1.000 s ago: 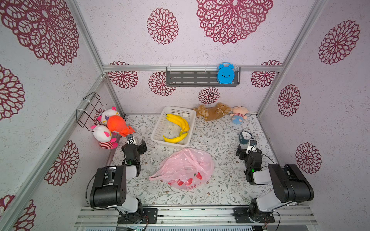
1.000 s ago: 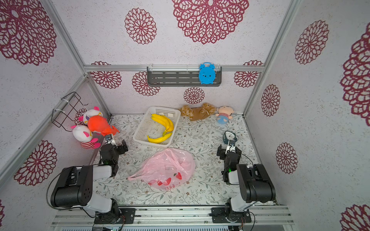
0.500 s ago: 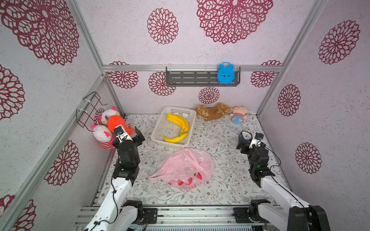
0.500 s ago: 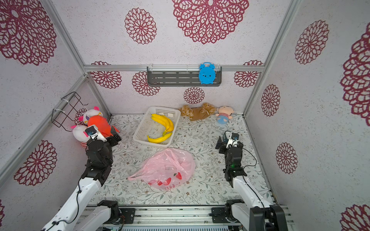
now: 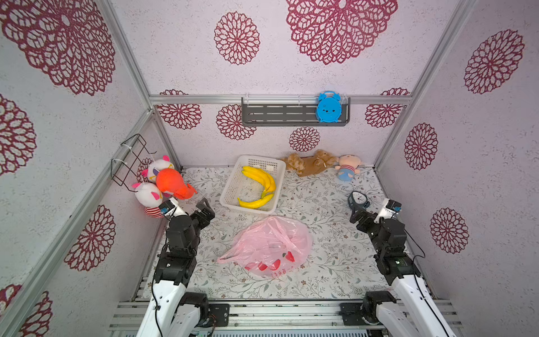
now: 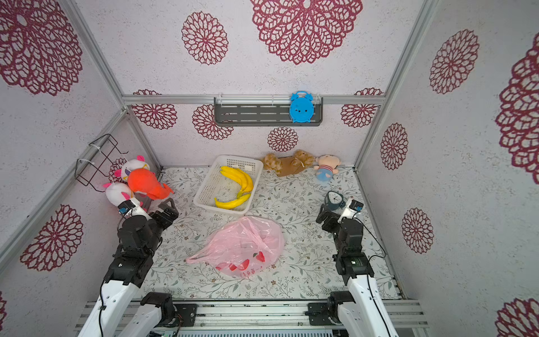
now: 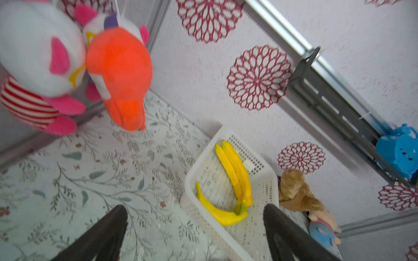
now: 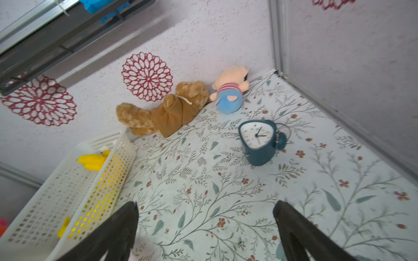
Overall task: Place the banana into a plastic bag & tie a knot
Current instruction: Adjust the basket at the center of the board, then pick up the plastic bag at the center of the board.
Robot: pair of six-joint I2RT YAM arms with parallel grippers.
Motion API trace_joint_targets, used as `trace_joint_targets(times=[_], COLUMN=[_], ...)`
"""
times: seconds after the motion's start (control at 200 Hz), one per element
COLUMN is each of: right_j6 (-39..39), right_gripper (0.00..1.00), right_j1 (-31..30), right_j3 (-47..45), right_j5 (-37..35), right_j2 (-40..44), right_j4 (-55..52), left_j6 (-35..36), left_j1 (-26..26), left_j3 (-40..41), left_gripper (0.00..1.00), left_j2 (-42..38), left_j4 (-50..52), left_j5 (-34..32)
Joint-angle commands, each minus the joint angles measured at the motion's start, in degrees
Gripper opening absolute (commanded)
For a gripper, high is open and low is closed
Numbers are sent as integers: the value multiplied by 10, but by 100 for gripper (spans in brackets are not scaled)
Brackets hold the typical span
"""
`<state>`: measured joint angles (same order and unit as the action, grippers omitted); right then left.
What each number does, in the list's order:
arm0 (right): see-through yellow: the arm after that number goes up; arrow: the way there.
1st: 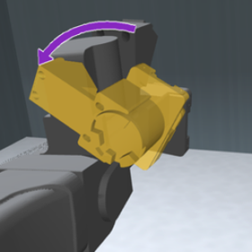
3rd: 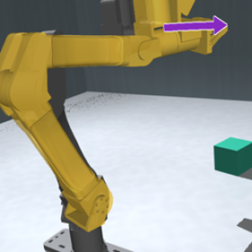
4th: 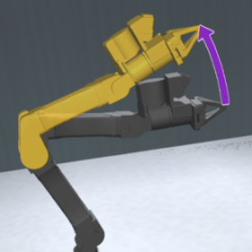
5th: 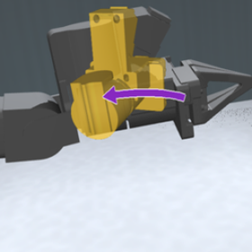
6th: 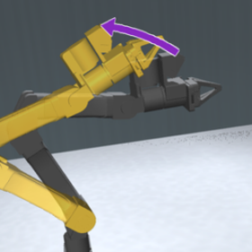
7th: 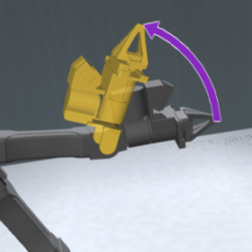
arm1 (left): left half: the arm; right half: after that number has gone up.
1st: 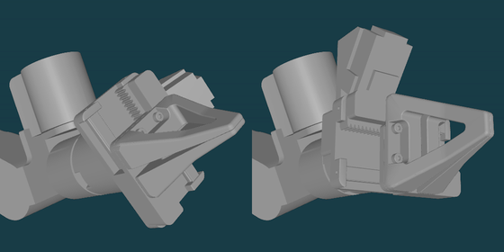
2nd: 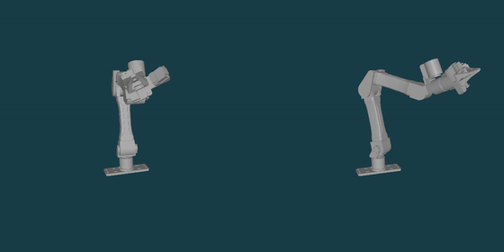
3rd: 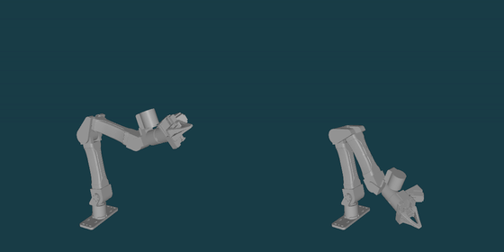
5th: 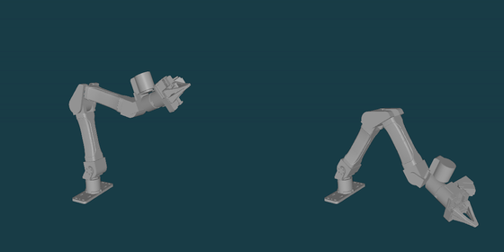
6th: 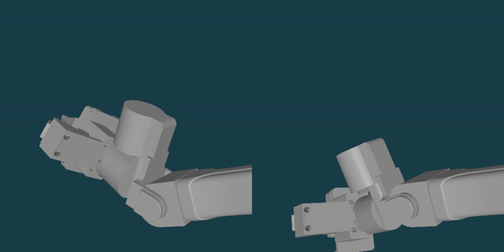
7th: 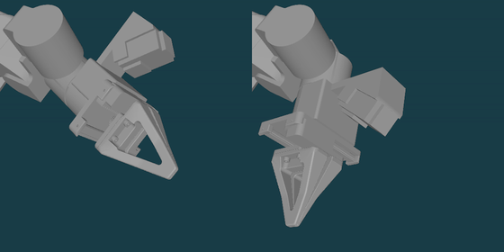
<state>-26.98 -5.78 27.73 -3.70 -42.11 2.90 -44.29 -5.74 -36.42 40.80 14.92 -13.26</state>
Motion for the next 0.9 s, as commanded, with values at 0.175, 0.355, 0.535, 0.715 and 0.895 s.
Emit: trace_joint_targets(times=[0.175, 0.355, 0.535, 0.715, 0.895], right_j6=[38, 84, 87, 72, 81], right_gripper=[95, 90, 89, 86, 79], right_j1=[-101, -199, -242, -261, -279], right_j3=[45, 114, 222, 390, 647], right_j5=[126, 133, 118, 132, 126], right_j2=[-148, -246, -343, -472, -668], right_j4=[20, -3, -59, -94, -221], left_j6=[-96, -110, -146, -152, -151], left_j1=[-17, -36, -76, -93, -102], left_j3=[19, 34, 64, 82, 90], left_gripper=[97, 98, 98, 96, 84], left_j2=[59, 42, 56, 71, 97], left_j4=[214, 303, 311, 296, 269], left_j5=[113, 120, 156, 186, 205])
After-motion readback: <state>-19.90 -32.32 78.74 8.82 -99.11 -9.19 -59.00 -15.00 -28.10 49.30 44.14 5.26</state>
